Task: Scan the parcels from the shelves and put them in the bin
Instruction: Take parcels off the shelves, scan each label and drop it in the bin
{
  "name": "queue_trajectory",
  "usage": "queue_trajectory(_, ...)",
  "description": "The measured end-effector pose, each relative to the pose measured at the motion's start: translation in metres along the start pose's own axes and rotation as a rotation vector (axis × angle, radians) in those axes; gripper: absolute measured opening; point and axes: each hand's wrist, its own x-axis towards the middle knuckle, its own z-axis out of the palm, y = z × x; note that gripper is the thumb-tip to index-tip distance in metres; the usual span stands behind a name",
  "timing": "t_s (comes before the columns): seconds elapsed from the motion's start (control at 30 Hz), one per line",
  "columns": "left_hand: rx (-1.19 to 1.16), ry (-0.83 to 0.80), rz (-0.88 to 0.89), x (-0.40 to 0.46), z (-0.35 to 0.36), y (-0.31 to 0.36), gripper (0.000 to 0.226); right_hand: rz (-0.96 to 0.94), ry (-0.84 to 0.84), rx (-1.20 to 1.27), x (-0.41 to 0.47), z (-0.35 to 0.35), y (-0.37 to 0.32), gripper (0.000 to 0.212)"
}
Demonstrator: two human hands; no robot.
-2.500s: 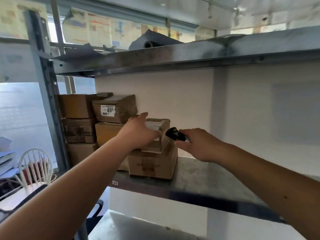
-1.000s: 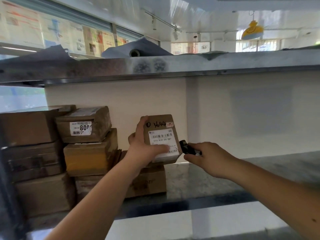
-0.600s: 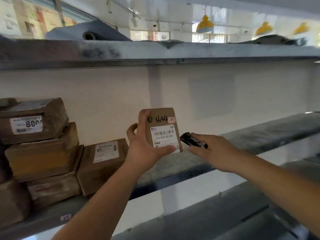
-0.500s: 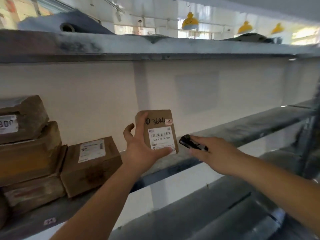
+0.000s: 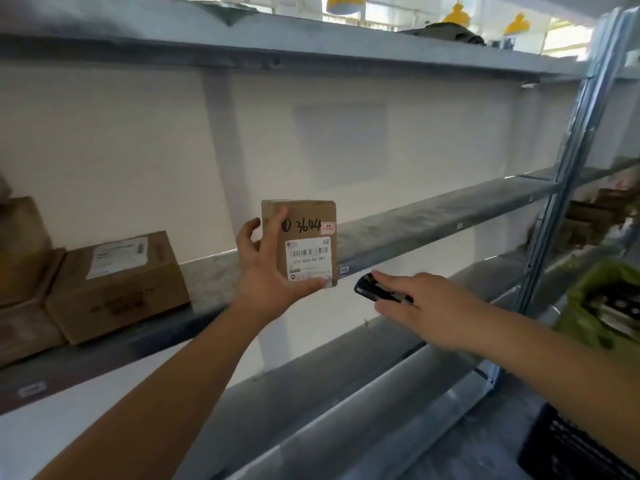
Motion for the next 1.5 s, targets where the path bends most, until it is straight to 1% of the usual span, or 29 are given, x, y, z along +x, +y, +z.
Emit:
queue_trajectory(0.37, 0.151, 0.123, -0.054, -0.009, 0.032, 0.034, 0.125, -0.131, -0.169, -0.138, -0.026, -0.018, 0.052, 0.059)
queue_trajectory(0.53, 0.209, 0.159, -0.081, -0.011, 0.043, 0.047, 0.126, -0.192, -0.208, -0.201, -0.036, -0.029, 0.074, 0.058)
queue_trajectory(0.67, 0.234, 0.174, -0.102, -0.009, 0.048, 0.052, 0.127, -0.198, -0.236, -0.263, -0.041, -0.036, 0.092, 0.059)
queue_trajectory(0.83, 0.287, 0.2, -0.126, -0.011, 0.058, 0.062, 0.128, -0.206, -0.239, -0.249, -0.049, -0.042, 0.114, 0.058)
queue_trajectory(0.93, 0.252, 0.181, -0.122, -0.015, 0.072, 0.074, 0.128, -0.204, -0.204, -0.223, -0.049, -0.044, 0.127, 0.057)
queue_trajectory(1.07, 0.141, 0.175, -0.173, -0.021, 0.099, 0.097, 0.128, -0.197, -0.145, -0.131, -0.048, -0.049, 0.147, 0.042)
queue_trajectory(1.13, 0.054, 0.155, -0.193, -0.025, 0.117, 0.109, 0.131, -0.193, -0.118, -0.093, -0.047, -0.05, 0.159, 0.04)
queue_trajectory(1.27, -0.027, 0.103, -0.208, -0.042, 0.158, 0.126, 0.132, -0.17, -0.095, -0.055, -0.054, -0.054, 0.188, 0.038)
queue_trajectory(1.4, -0.112, 0.045, -0.236, -0.053, 0.203, 0.139, 0.132, -0.073, -0.066, -0.021, -0.072, -0.054, 0.231, 0.034)
queue_trajectory(1.5, -0.151, -0.034, -0.227, -0.06, 0.24, 0.144, 0.129, 0.011, -0.037, -0.017, -0.088, -0.05, 0.271, 0.038)
